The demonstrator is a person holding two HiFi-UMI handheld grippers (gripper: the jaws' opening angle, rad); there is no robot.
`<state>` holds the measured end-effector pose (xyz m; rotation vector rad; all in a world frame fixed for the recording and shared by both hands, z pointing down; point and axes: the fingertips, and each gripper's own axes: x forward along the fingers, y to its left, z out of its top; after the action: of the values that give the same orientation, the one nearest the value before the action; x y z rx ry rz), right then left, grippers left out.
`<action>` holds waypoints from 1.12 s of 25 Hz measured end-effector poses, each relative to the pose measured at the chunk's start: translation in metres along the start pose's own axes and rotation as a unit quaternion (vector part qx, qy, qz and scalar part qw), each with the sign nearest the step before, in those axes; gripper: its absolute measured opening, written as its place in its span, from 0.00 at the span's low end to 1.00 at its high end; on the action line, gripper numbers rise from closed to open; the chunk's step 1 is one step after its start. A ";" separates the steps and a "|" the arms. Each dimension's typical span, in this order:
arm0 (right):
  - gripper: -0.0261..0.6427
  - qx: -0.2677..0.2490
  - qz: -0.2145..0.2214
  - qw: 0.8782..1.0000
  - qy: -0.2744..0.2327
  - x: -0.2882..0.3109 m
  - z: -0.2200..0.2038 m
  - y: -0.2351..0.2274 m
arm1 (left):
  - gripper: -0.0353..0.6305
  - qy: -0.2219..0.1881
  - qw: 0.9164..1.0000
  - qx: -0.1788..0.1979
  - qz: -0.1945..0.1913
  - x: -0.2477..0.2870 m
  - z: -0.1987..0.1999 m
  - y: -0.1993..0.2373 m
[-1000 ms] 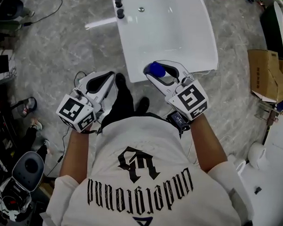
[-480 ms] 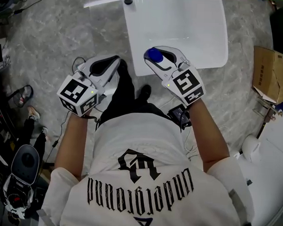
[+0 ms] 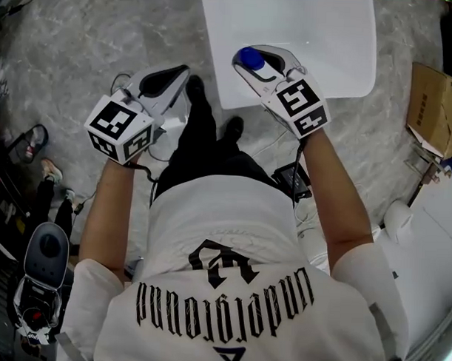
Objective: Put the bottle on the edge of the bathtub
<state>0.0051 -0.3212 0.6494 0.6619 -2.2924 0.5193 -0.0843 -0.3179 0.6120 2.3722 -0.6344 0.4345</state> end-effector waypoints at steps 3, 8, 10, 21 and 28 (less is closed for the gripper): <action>0.27 0.001 -0.002 1.000 0.016 0.027 -0.006 -0.013 | 0.06 0.021 1.000 -0.004 -0.003 0.008 -0.010 0.019; 0.27 -0.009 0.000 0.999 0.043 0.058 -0.017 -0.025 | 0.06 0.037 0.999 -0.006 -0.008 0.018 -0.019 0.034; 0.27 -0.010 0.000 0.999 0.051 0.073 -0.019 -0.027 | 0.06 0.040 0.999 -0.010 -0.007 0.018 -0.022 0.044; 0.27 -0.036 0.005 0.994 0.101 0.124 -0.051 -0.045 | 0.06 0.057 0.998 -0.014 -0.002 0.039 -0.028 0.085; 0.27 -0.061 0.004 0.990 0.127 0.133 -0.062 -0.059 | 0.06 0.051 0.998 -0.024 0.013 0.050 -0.018 0.099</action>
<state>-0.0130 -0.3763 0.7964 0.4956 -2.0685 0.4367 -0.0993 -0.3902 0.6969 2.2828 -0.6221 0.5417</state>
